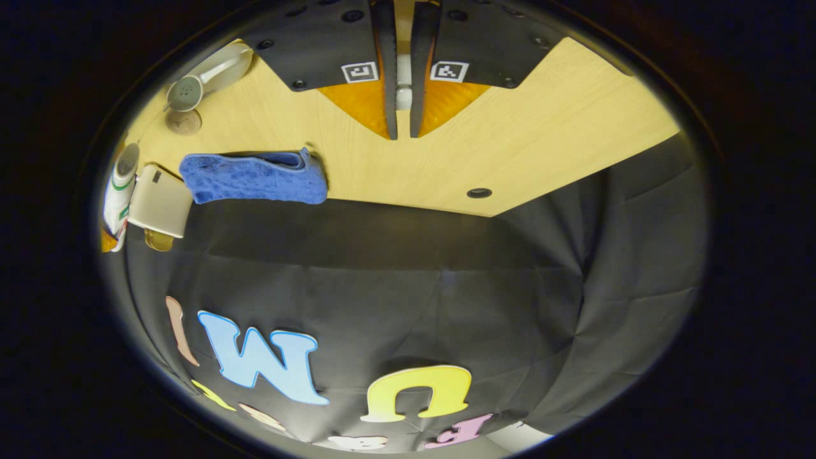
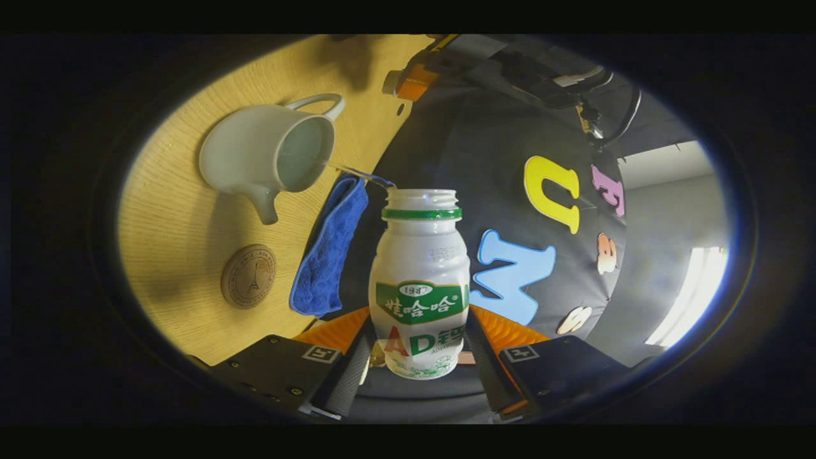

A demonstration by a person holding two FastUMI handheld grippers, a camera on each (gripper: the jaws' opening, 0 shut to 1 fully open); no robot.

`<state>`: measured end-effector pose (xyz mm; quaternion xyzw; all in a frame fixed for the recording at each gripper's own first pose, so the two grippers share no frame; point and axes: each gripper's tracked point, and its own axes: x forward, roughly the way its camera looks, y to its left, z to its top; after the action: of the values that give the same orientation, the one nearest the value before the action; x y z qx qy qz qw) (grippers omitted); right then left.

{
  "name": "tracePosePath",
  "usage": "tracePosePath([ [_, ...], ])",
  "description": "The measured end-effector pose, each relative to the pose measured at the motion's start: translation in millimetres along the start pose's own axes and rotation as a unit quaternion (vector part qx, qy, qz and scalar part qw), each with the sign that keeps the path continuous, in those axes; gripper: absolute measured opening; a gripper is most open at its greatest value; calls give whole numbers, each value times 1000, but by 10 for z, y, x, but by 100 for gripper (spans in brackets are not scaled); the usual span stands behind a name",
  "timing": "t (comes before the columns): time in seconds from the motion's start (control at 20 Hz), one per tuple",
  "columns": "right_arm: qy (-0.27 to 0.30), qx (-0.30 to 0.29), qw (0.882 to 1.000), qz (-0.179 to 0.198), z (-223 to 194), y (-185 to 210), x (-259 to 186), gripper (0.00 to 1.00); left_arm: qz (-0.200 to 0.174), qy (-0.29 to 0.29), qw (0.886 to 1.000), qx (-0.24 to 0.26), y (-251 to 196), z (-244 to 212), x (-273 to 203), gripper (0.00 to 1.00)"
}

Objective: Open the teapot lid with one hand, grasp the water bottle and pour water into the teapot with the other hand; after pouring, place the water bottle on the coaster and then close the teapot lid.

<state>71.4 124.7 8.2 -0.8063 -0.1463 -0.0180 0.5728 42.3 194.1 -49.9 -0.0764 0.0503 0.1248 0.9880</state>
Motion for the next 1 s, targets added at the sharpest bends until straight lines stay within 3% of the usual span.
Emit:
tracePosePath([
  [0.5,-9,-21,1000,-1,13,-25,-9,77,-1,1,1000,2,-8,-11,13,16],
  [0.55,-9,-23,1000,0,13,-26,5,77,0,1,1000,2,-7,-1,4,19],
  [0.6,-9,-24,1000,0,16,-25,1,77,0,1,1000,3,-9,-6,8,16],
  [1.0,-14,-37,999,-1,24,-36,-2,77,2,1,1000,4,-12,-4,3,16],
])
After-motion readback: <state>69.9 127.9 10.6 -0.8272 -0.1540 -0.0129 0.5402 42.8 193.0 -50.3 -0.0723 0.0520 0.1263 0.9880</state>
